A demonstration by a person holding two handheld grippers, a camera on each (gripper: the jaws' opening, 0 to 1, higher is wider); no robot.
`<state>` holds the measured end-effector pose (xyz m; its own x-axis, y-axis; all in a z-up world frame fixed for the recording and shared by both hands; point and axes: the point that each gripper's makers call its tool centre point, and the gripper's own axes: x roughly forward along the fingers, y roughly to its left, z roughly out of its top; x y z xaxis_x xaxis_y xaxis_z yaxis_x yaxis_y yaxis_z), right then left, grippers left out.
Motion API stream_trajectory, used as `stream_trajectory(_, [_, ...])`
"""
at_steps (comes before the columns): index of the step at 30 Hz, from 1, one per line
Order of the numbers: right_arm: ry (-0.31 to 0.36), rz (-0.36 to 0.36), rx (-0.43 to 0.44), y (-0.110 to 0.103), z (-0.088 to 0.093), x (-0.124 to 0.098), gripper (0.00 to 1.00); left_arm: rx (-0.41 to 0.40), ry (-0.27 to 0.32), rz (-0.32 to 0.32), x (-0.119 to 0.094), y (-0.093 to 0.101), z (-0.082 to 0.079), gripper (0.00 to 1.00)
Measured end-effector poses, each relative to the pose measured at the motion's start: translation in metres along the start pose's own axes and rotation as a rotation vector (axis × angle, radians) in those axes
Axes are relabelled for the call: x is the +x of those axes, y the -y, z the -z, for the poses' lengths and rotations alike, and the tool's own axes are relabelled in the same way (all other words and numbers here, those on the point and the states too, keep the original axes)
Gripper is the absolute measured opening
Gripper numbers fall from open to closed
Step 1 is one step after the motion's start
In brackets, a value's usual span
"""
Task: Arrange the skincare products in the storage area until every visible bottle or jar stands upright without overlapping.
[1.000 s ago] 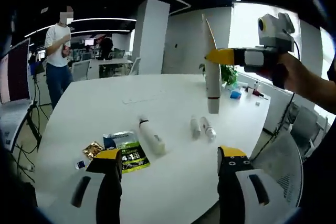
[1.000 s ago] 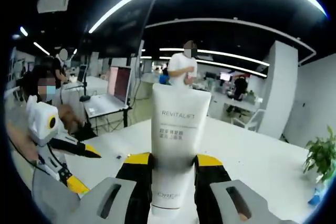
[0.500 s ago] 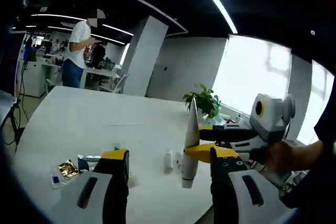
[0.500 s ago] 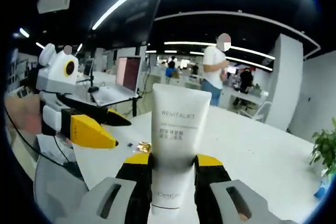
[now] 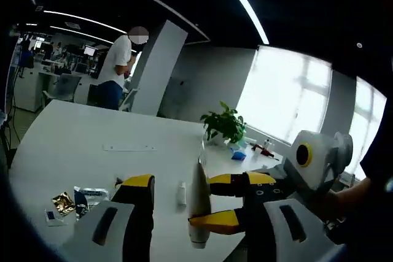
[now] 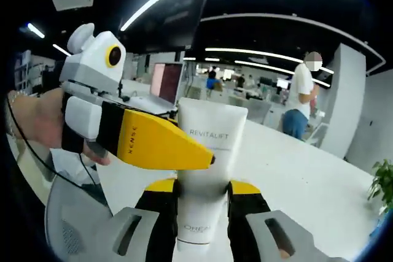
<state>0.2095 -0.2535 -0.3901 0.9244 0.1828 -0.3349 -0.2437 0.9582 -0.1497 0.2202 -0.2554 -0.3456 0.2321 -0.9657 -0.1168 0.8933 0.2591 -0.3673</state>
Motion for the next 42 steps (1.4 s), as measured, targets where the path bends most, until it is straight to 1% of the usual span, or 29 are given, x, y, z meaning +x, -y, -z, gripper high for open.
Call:
stream_trajectory(3, [0.003,-0.017,-0.003,-0.006,-0.002,0.001,0.22,0.002,0.003,0.004,0.001,0.002,-0.002,0.47])
stream_trajectory(8, [0.006,-0.031,-0.002,-0.01,-0.004,0.0,0.22,0.019,0.009,0.018,0.003,0.006,-0.005,0.39])
stream_trajectory(13, [0.012,-0.031,-0.01,-0.01,-0.006,-0.002,0.22,0.038,-0.015,0.033,0.008,0.012,0.0,0.32])
stream_trajectory(16, [0.013,-0.033,-0.024,-0.011,-0.008,-0.003,0.22,0.046,-0.016,0.039,0.009,0.014,0.0,0.27])
stream_trajectory(19, [0.015,-0.036,-0.02,-0.012,-0.009,-0.004,0.22,0.075,-0.022,0.03,0.009,0.015,0.0,0.21])
stream_trajectory(22, [0.015,-0.044,-0.018,-0.014,-0.007,-0.003,0.22,0.089,-0.023,0.01,0.007,0.009,0.0,0.15])
stream_trajectory(24, [0.015,-0.047,-0.021,-0.016,-0.007,-0.003,0.22,0.099,-0.022,0.001,0.006,0.008,0.0,0.1])
stream_trajectory(25, [0.017,-0.05,-0.021,-0.016,-0.008,-0.003,0.22,0.108,-0.022,-0.007,0.005,0.005,0.0,0.07])
stream_trajectory(28, [0.017,-0.054,-0.017,-0.017,-0.007,-0.002,0.22,0.109,-0.019,-0.009,0.005,0.004,0.0,0.07])
stream_trajectory(30, [0.018,-0.054,-0.019,-0.017,-0.008,-0.002,0.23,0.125,-0.015,-0.01,0.005,0.005,-0.001,0.07])
stream_trajectory(34, [0.025,-0.051,-0.024,-0.015,-0.009,-0.003,0.23,0.11,-0.01,-0.005,0.006,0.004,-0.003,0.06])
stream_trajectory(37, [0.031,-0.064,-0.008,-0.017,-0.012,-0.006,0.24,0.072,-0.046,0.006,0.007,0.003,-0.001,0.06])
stream_trajectory(39, [0.067,-0.098,0.013,-0.018,-0.012,-0.005,0.24,0.081,-0.065,0.016,0.006,0.005,-0.003,0.05])
stream_trajectory(40, [0.074,-0.117,0.024,-0.019,-0.012,-0.006,0.25,0.075,-0.079,0.025,0.005,0.005,-0.003,0.05])
stream_trajectory(41, [0.079,-0.128,0.036,-0.019,-0.013,-0.007,0.25,0.057,-0.083,0.052,0.004,0.008,-0.003,0.05])
stream_trajectory(42, [0.086,-0.136,0.039,-0.018,-0.013,-0.008,0.25,0.05,-0.083,0.065,0.004,0.01,-0.003,0.05])
